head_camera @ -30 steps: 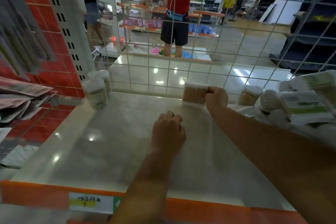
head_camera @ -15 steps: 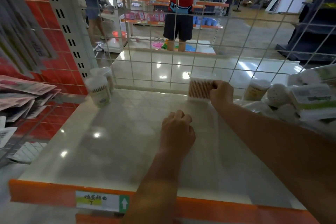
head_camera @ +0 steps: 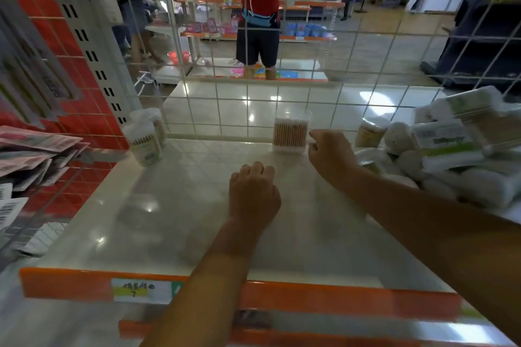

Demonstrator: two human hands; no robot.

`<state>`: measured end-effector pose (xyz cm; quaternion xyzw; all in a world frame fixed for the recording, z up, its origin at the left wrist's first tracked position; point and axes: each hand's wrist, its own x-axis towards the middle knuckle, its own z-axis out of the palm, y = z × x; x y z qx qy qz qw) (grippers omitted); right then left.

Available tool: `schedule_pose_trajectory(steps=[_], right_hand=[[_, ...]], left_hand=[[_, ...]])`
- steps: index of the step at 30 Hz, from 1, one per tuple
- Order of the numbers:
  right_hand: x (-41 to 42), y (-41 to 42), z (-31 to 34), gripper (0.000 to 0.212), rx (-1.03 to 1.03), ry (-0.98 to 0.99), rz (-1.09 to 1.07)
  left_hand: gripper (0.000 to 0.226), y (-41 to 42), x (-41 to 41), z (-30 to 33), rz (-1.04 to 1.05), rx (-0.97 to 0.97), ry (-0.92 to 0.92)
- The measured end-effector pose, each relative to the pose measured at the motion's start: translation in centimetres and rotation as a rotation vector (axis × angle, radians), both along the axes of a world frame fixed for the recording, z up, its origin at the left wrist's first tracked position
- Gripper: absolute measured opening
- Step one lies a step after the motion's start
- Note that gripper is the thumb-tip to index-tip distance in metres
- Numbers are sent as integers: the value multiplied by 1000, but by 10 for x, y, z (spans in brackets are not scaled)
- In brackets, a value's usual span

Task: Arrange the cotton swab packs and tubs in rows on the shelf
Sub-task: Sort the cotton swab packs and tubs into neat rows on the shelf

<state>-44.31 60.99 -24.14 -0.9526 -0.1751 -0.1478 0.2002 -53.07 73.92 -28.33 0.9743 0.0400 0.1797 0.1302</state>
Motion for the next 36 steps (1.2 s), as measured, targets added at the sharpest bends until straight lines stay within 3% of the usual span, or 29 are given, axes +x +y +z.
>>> schedule_pose_trajectory(steps=[5,13,17,21,23,27,36], right_hand=[[-42,-23,9,9,-128,-23,152],[-98,-77,19,35,-272,-119,256],[-113,-105,15,43,-266,-230,249],[-125,-143,11,32,-248,-207,315],[-128,-158,13,19,-246,-191,298],[-131,-186,20,37,-200,-219,223],[-132,-263,39,29,-44,-176,-54]], left_hand=[[24,-24,-19,22,-88,120,78],[15,-73,-36,46,-172,280,37],[33,-102,-45,59,-246,318,43],[38,-130,-48,67,-275,297,51],[37,-145,-48,68,-309,280,49],[35,-177,-52,74,-408,204,17],[37,-234,-48,83,-500,212,52]])
